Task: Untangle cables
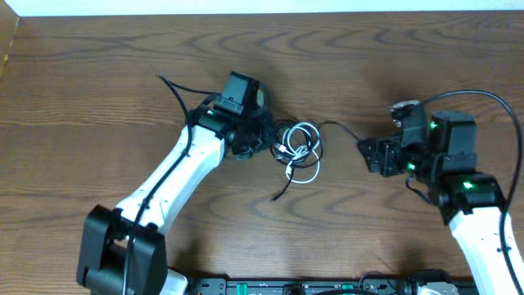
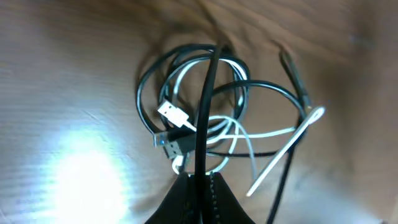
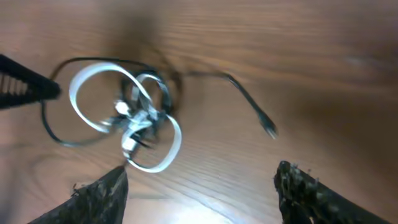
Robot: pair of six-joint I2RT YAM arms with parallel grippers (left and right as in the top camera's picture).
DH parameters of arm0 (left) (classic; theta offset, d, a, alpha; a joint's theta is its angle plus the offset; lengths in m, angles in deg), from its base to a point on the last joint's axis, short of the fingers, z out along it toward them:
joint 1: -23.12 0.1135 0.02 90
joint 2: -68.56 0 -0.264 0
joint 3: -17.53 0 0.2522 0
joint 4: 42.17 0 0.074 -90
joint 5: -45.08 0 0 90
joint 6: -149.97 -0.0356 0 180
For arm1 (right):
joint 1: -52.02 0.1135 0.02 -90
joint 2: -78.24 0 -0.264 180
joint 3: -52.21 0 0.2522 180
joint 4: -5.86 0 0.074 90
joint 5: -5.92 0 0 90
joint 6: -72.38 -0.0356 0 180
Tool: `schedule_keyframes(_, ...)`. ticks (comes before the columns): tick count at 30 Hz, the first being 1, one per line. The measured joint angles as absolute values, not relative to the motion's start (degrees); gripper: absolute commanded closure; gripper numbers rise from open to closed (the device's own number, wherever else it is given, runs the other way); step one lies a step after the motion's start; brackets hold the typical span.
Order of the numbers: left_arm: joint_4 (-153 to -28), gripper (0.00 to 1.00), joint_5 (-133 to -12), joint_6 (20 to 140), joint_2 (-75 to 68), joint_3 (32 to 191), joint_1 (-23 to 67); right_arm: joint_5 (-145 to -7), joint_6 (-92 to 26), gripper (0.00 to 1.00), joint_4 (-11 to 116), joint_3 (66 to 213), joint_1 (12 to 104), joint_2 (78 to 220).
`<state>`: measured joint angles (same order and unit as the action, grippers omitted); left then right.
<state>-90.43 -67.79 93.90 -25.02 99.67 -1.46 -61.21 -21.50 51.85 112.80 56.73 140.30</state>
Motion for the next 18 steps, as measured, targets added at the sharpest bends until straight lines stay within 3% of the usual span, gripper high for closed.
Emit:
schedule_keyframes(12,-94.8,0.92,-68.6,90.6,-23.8,99.7,-4.9,-57.9,-23.0,0.49,42.3,112.9,68.4,158.2)
schedule_keyframes(15,-95.7,0.92,-68.5,89.8,-23.8,99.7,-4.9,-57.9,-23.5,0.65,41.9,112.9,70.0,163.0)
schedule_keyframes(16,-95.8,0.92,-68.5,89.7,-23.8,99.7,-4.9,-57.9,-23.5,0.78,41.8,112.9,70.3,164.8)
schedule_keyframes(18,-95.9,0.92,-68.4,89.5,-23.8,99.7,-4.9,-58.0,-24.0,0.90,41.7,112.9,70.7,167.0)
